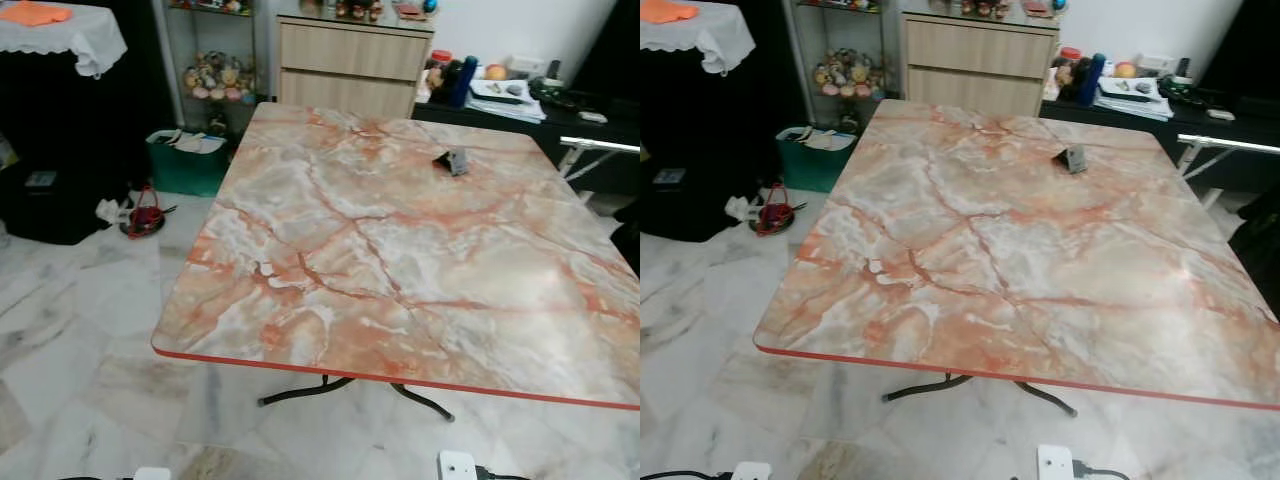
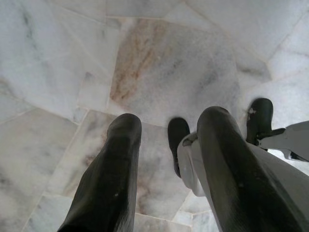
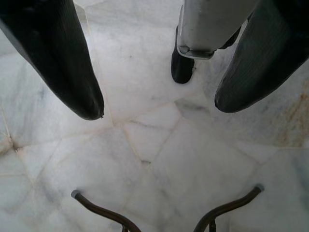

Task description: Hang hanger

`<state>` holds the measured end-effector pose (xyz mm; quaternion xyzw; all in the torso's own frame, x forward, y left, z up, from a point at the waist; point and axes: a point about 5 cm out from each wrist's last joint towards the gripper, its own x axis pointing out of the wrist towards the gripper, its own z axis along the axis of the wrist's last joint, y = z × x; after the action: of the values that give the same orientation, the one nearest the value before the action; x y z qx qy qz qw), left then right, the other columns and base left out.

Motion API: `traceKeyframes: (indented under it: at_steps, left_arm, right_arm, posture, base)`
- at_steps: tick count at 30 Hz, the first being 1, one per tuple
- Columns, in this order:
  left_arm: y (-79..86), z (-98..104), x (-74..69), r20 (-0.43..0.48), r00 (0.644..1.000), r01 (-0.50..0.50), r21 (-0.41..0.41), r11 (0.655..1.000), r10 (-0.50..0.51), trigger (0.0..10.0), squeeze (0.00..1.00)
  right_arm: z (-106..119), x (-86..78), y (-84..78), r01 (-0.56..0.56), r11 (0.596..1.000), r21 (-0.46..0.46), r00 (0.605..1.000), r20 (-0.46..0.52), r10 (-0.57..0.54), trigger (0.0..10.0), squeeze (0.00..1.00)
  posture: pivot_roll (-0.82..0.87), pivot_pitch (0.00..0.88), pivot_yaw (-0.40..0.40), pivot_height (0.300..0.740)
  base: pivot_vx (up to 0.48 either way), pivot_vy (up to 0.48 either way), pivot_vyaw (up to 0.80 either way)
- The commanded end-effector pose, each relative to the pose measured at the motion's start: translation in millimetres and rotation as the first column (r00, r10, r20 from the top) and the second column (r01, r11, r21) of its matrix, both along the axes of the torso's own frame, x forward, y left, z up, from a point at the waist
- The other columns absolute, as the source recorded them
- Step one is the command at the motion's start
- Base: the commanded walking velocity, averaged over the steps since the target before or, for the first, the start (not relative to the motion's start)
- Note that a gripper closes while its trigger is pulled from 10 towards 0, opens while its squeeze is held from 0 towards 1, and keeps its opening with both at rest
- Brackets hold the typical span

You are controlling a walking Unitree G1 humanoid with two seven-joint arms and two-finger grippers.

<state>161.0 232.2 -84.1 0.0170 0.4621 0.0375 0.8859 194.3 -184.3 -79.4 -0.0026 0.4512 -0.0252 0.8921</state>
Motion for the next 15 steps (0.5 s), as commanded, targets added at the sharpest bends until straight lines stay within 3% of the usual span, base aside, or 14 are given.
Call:
traceKeyframes:
  at_steps: [1,4,7,15]
  left_arm:
    - [-0.3,20.0,38.7,0.17,0.978,-0.113,-0.078,0.991,0.124,10.0,0.0]
    - [-1.2,19.1,37.4,0.166,0.98,-0.1,-0.078,0.992,0.112,10.0,0.0]
    - [-0.8,19.5,37.7,0.171,0.978,-0.108,-0.083,0.991,0.121,10.0,0.0]
    - [-1.1,19.4,37.8,0.17,0.978,-0.106,-0.087,0.991,0.12,10.0,0.0]
  right_arm:
    - [11.2,24.4,15.4,0.244,0.94,0.238,0.966,0.029,-0.258,10.0,0.0]
    - [11.0,24.1,14.9,0.238,0.942,0.234,0.968,0.027,-0.251,10.0,0.0]
    - [10.7,23.6,15.0,0.248,0.94,0.235,0.965,0.022,-0.26,10.0,0.0]
    - [10.9,24.0,15.2,0.237,0.944,0.229,0.968,0.023,-0.248,10.0,0.0]
  posture:
    - [0.11,0.062,-0.073,0.74]
    - [0.11,0.063,-0.073,0.74]
    - [0.11,0.064,-0.074,0.74]
    - [0.11,0.064,-0.074,0.74]
  base:
    - [0.0,0.0,0.0]
    - [0.0,0.0,0.0]
    - [0.0,-0.48,0.0]
    - [0.0,-0.48,-0.7]
